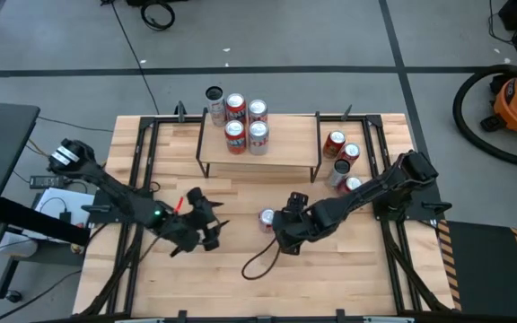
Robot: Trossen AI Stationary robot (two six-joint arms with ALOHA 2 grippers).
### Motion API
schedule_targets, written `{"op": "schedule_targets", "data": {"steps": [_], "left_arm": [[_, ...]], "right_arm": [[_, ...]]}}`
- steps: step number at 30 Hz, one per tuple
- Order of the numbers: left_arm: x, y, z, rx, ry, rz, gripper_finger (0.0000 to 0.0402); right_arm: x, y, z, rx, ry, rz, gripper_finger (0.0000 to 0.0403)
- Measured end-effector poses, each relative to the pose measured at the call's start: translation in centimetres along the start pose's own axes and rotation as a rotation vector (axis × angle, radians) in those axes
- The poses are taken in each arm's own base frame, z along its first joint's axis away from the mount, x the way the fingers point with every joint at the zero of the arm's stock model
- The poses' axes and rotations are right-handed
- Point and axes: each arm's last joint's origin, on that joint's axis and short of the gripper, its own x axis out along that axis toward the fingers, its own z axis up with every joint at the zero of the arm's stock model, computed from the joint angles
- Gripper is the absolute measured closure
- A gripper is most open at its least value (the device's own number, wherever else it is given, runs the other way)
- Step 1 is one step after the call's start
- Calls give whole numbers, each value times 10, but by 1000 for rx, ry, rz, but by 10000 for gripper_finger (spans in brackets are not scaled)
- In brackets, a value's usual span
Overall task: Place canned beverage on shelf
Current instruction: Put the bottom red and white soda can on the shelf
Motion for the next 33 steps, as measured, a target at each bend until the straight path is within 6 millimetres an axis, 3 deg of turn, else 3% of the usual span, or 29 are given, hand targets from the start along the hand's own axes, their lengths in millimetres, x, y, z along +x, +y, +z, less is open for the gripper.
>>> {"op": "schedule_targets", "data": {"steps": [10,18,24,33], "left_arm": [[56,4,-5,-59,-10,117,125],[91,9,-1,-105,-54,76,125],[103,9,3,-141,-100,-5,125],[102,5,4,-146,-98,-107,125]], "right_arm": [[19,3,-19,75,-71,-85,16],[28,5,-22,107,-126,-49,16],[27,7,-18,115,-162,-33,16],[28,5,-17,61,-158,-41,16]]}}
